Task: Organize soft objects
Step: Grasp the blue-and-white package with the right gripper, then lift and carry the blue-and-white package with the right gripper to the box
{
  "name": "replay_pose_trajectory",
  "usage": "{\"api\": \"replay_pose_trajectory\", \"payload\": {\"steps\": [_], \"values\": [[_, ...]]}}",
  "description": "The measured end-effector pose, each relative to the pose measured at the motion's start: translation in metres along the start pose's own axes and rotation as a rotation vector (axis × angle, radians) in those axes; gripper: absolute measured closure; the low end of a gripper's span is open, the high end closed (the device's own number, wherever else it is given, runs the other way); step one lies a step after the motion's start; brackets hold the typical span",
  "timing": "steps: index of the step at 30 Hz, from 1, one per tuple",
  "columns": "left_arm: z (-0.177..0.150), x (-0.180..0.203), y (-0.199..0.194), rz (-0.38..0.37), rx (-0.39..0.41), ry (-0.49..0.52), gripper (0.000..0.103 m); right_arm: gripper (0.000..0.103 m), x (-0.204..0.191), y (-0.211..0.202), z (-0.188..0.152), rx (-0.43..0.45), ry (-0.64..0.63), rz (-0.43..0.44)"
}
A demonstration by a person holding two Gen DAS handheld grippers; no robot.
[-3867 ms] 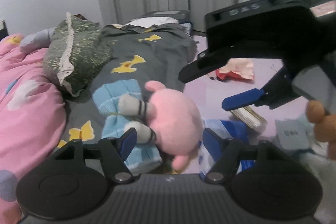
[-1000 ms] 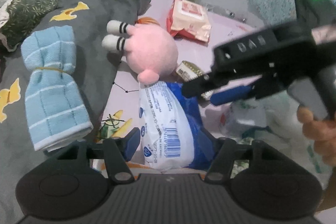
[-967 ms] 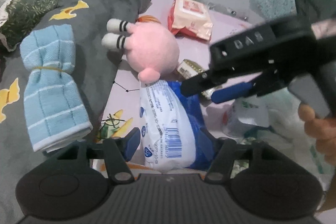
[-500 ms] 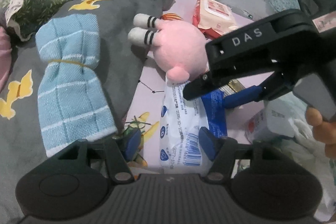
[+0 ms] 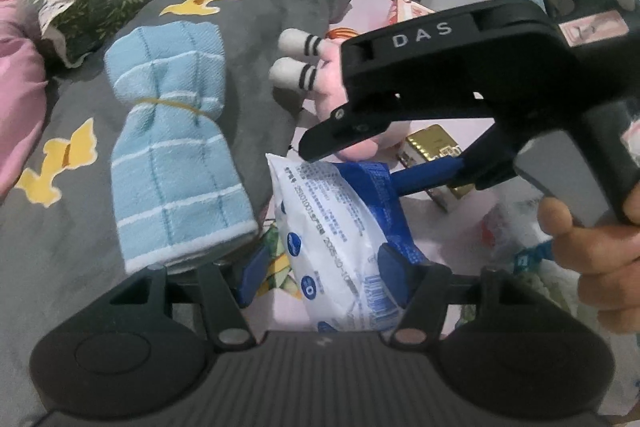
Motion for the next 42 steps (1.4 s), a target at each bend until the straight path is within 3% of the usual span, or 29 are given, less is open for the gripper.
{"api": "replay_pose_trajectory", "payload": {"steps": [4,9,14,20,23,30,42], "values": [[-0.003,-0.001,-0.006,-0.029,-0.006,-0.003,0.040,0.030,0.003,-0.009,-0.007,0.011,0.005,0.007],[-0.005,0.007,-0.004,-0.074,-0.036,0.025,0.039,0.037,0.014,-0.015,-0.017,-0.028,-0.007,-0.056],[-0.005,0.012,0.007,-0.048,-0.059,0.012,0.038,0.033,0.015,0.004,-0.014,-0.105,0.001,-0.062],[0.002,0.009,0.013,-0.055,-0.062,-0.002,0.034,0.020,0.025,0.019,-0.009,-0.148,0.071,0.055],[0.006,0.008,0.014,-0.073,-0.060,-0.023,0.035,0.023,0.027,0.017,-0.014,-0.131,0.067,0.079],[0.012,0.018,0.001,-0.034,-0.017,-0.014,0.034,0.047,0.036,-0.001,-0.029,-0.065,0.065,0.123],[0.015,0.053,-0.068,0.013,0.155,0.067,0.035,0.049,0.013,-0.073,-0.045,0.105,-0.002,0.200]]}}
Point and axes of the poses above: each gripper's, at about its wrist camera, not at the fingertips, and y roughly the way its jaws point, x to its right, z to its top, the point moved 4 cm from there along y, roughly the way its jaws point, and after that the axes turned 13 degrees about -x, right-handed, at the moved point
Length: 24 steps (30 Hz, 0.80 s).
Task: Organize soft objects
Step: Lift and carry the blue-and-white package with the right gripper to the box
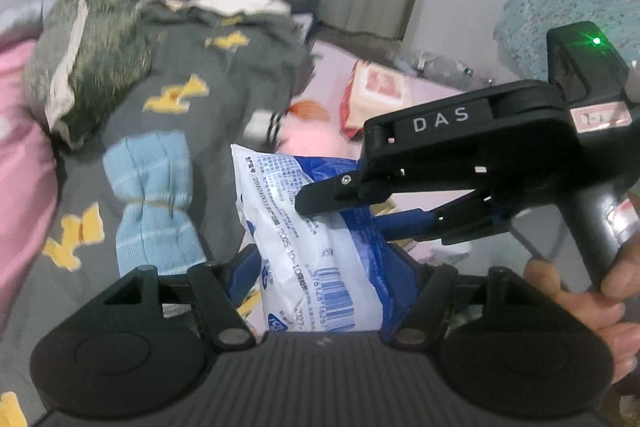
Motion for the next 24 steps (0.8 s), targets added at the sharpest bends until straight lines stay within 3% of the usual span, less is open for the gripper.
{"api": "replay_pose_trajectory", "payload": {"steps": [12,24], "values": [[0.005,0.070,-0.052,-0.044,0.103,0.122,0.035,0.049,-0.003,-0.097,-0.036,0.166,-0.022,0.036],[-0.001,0.175,-0.078,-0.161,0.161,0.307,0.035,0.049,0.039,-0.214,-0.098,0.355,0.042,0.013]]}}
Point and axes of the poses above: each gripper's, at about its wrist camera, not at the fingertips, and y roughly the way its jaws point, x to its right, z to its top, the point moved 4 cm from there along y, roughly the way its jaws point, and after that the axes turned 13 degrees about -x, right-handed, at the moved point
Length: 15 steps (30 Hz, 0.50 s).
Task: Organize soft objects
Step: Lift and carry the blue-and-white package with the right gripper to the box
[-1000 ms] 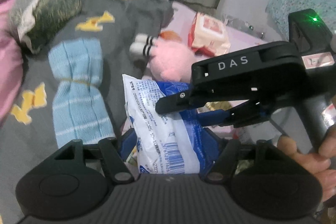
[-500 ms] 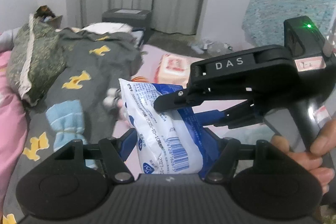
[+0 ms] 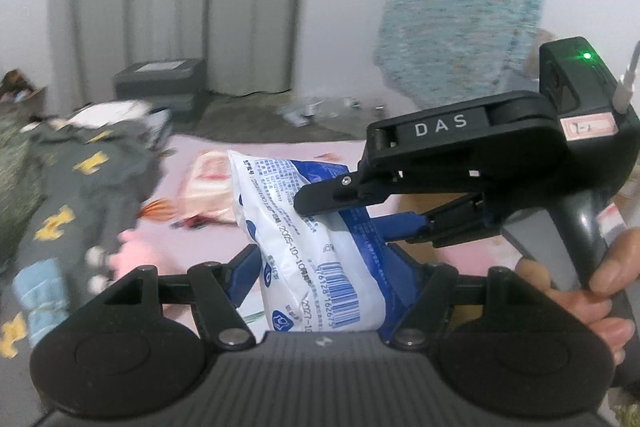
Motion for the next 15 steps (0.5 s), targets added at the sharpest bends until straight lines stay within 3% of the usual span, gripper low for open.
{"api": "replay_pose_trajectory", "payload": {"steps": [7,12,15], "values": [[0.015,0.077,0.019,-0.141,-0.031,0.127,0.035,0.050,0.054,-0.093,-0.023,0.135,0.095,-0.053],[0.012,0.135,0.054,-0.228,-0.122,0.206,0.035,0.050,0.115,-0.138,-0.044,0.191,0.206,-0.091],[0.005,0.160,0.085,-0.261,-0.210,0.239,0.035,0.050,0.159,-0.150,-0.060,0.182,0.292,-0.099]]}}
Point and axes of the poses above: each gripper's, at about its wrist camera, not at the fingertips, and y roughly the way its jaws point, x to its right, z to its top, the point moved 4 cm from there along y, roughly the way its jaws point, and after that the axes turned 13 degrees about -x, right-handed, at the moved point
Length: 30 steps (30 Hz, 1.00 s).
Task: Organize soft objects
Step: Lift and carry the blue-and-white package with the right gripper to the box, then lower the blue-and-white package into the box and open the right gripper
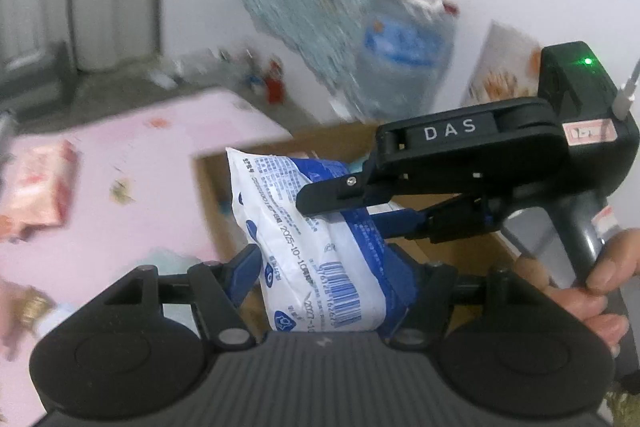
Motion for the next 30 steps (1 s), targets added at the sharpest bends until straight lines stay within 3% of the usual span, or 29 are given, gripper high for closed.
{"api": "replay_pose_trajectory", "payload": {"steps": [7,13,19,22,26,30], "values": [[-0.005,0.018,0.069,0.022,-0.161,0.053,0.034,0.050,0.081,0.025,0.001,-0.088,0.136,-0.029],[-0.009,0.016,0.077,0.102,-0.154,0.111,0.033,0.053,0.135,0.065,0.000,-0.169,0.226,-0.067],[-0.017,0.007,0.039,0.148,-0.072,0.117,0.030,0.055,0.140,0.062,0.002,-0.140,0.184,-0.127],[-0.020,-0.003,0.024,0.178,-0.038,0.101,0.030,0.069,0.137,0.072,-0.001,-0.169,0.175,-0.144],[-0.029,-0.019,0.012,0.206,-0.018,0.064,0.030,0.077,0.128,0.093,-0.002,-0.177,0.164,-0.129],[-0.040,-0.035,0.004,0.220,-0.012,0.026,0.030,0.076,0.114,0.106,-0.003,-0.158,0.151,-0.147]]}}
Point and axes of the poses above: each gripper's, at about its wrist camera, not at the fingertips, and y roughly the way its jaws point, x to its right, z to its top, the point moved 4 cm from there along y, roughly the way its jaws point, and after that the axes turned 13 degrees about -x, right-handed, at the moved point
